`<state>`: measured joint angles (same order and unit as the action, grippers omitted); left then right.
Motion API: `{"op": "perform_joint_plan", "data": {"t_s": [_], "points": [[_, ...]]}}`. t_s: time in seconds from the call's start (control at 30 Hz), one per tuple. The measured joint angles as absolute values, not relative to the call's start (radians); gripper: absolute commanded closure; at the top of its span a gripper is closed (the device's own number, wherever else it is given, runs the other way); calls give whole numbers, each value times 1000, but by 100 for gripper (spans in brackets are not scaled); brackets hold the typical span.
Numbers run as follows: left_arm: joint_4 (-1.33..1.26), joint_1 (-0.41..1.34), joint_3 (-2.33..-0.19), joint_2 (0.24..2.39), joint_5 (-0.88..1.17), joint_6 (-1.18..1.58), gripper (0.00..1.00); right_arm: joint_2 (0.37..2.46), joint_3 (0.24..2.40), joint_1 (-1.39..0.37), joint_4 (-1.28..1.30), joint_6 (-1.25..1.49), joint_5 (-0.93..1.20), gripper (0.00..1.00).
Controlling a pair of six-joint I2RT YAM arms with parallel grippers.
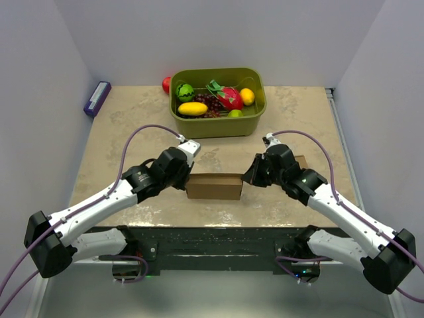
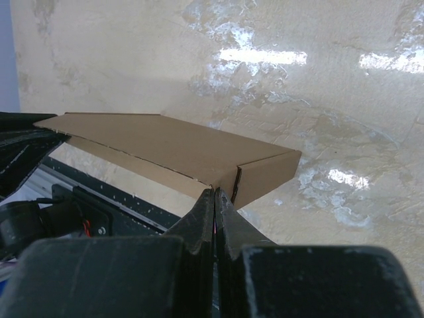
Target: Fold the paper box
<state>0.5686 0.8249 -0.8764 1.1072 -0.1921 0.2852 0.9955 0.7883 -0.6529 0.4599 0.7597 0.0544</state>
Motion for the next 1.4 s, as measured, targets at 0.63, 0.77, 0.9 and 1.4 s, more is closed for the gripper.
{"op": "perform_joint_plan", "data": {"t_s": [0.63,0.77,0.9,1.4], "points": [[554,826,-876,1114,-180,286,78,988,801,-654,505,676,33,100],[545,826,-876,1119,-175,286,78,992,801,-654,515,652,27,100],[541,826,-877,1120,-172,286,77,1007,802,-654,516,632,20,100],[569,828,-869,992,-160,296,46,1004,802,-654,523,628,-17,100]]}}
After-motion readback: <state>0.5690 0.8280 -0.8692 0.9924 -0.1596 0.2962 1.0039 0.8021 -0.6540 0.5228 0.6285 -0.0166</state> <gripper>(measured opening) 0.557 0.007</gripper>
